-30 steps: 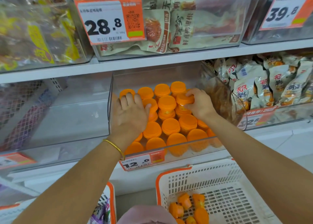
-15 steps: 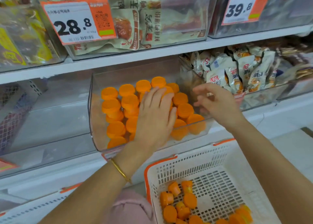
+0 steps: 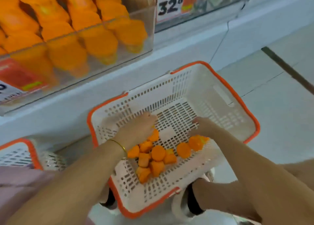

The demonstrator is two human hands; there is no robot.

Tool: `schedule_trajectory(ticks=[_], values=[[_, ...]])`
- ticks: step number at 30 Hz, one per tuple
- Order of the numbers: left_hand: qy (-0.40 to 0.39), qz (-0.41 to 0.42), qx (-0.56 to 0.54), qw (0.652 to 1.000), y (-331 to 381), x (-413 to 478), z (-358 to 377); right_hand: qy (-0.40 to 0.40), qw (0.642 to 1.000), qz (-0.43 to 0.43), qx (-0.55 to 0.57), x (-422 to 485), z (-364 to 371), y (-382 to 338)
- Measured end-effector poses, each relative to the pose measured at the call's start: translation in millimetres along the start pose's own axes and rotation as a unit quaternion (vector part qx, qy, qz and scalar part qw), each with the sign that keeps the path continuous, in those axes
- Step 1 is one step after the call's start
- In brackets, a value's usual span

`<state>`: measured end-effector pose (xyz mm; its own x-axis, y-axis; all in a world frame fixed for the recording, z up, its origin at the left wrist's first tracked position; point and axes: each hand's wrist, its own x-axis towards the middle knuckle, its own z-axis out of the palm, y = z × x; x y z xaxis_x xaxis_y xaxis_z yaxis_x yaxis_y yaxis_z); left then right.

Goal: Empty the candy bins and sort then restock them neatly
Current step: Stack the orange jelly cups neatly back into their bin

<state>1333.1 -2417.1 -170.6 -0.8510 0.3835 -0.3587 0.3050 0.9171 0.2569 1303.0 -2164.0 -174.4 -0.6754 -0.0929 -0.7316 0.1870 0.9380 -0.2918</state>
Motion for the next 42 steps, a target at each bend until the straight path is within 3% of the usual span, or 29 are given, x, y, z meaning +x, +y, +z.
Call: schedule_trajectory(ticks=[2, 6, 11, 15, 19, 21, 25, 28, 31, 36, 42], values=[[-0.049, -0.034, 0.000, 0.998, -2.0, 9.5, 31.4, -0.036, 0.998, 0.039, -0.037, 19.6, 29.6, 22.3], [-0.111, -0.048, -0.027, 0.992, 4.7, 29.0, 72.0, -0.004, 0.994, 0.107, -0.005, 45.0, 63.8, 40.2], [-0.097, -0.071, 0.038, 0.992, 0.6, 45.0, 102.7, -0.030, 0.989, 0.118, 0.090, 66.5, 49.0, 50.9], [-0.078, -0.078, 0.075, 0.991, -3.1, 59.3, 103.4, -0.030, 0.988, 0.111, 0.100, 76.4, 47.2, 54.0], [-0.109, -0.095, 0.037, 0.989, 0.0, 66.1, 103.9, -0.052, 0.978, 0.124, 0.156, 85.5, 59.6, 52.5], [-0.109, -0.091, 0.002, 0.990, 2.7, 66.8, 106.4, -0.070, 0.984, 0.097, 0.130, 90.3, 64.1, 50.0], [-0.080, -0.082, -0.073, 0.991, 5.6, 62.5, 112.2, -0.014, 0.988, 0.049, 0.146, 93.0, 61.9, 49.3], [-0.054, -0.100, -0.185, 0.976, 7.1, 59.5, 102.9, 0.027, 0.954, 0.035, 0.296, 84.8, 48.8, 43.0], [-0.032, -0.148, -0.310, 0.939, 10.7, 55.5, 75.2, -0.009, 0.902, 0.011, 0.431, 64.0, 29.9, 25.9], [0.008, -0.178, -0.452, 0.874, 18.2, 36.5, 0.0, -0.064, 0.831, -0.093, 0.544, 7.4, -2.4, -2.8], [0.034, -0.117, -0.458, 0.881, 34.2, -17.7, -132.4, -0.019, 0.782, -0.216, 0.584, -80.5, -55.2, -52.4]])
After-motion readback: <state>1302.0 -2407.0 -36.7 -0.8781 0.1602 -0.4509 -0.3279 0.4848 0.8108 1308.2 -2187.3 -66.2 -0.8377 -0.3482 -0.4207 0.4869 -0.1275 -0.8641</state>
